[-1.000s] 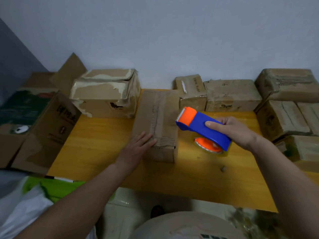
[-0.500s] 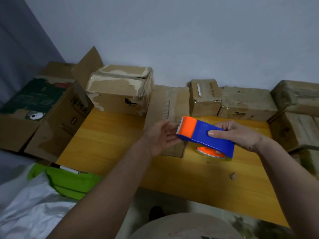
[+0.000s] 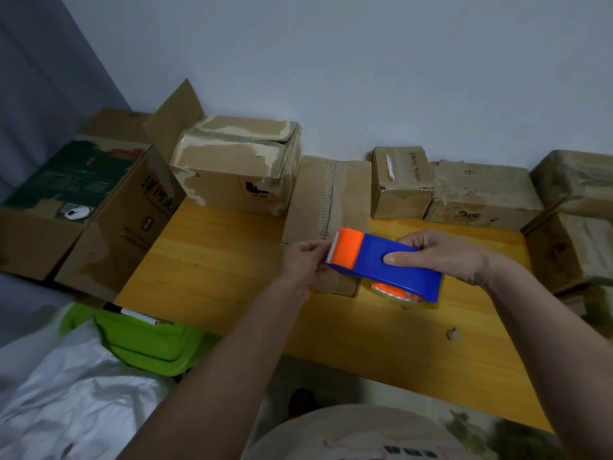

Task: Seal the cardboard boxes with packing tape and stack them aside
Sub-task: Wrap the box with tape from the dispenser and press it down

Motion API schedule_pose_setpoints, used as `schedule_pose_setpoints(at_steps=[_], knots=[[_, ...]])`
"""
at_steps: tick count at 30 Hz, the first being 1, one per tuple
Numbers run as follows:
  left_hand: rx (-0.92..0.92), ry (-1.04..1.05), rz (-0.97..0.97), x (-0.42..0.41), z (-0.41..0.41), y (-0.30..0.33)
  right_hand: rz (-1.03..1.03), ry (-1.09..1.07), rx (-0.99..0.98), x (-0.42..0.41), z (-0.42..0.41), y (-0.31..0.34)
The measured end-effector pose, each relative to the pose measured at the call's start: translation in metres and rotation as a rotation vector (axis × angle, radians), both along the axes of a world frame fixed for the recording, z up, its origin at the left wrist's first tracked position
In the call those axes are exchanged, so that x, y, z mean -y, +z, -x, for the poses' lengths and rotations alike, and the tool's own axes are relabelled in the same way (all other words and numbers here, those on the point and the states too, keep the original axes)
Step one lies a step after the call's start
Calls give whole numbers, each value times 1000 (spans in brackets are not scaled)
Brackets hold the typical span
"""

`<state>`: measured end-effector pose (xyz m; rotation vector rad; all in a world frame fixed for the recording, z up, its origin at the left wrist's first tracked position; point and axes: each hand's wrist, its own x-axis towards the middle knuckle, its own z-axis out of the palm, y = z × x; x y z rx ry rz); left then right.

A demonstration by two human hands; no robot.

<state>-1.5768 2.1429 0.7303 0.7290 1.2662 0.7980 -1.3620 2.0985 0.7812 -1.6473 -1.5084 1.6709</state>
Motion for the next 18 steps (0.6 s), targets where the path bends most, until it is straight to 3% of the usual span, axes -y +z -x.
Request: schedule_pose_setpoints(at_steps=[4, 10, 14, 18], knots=[[-12, 127, 8, 3, 21, -10, 18, 50, 87, 1, -1, -3], [-195, 238, -51, 11, 45, -29, 29, 62, 158, -4, 7, -5], [-447, 299, -148, 7, 49, -29, -12, 70, 221, -18, 27, 0], [-562, 270, -211, -3, 56, -28, -42, 69, 307, -33, 42, 9]])
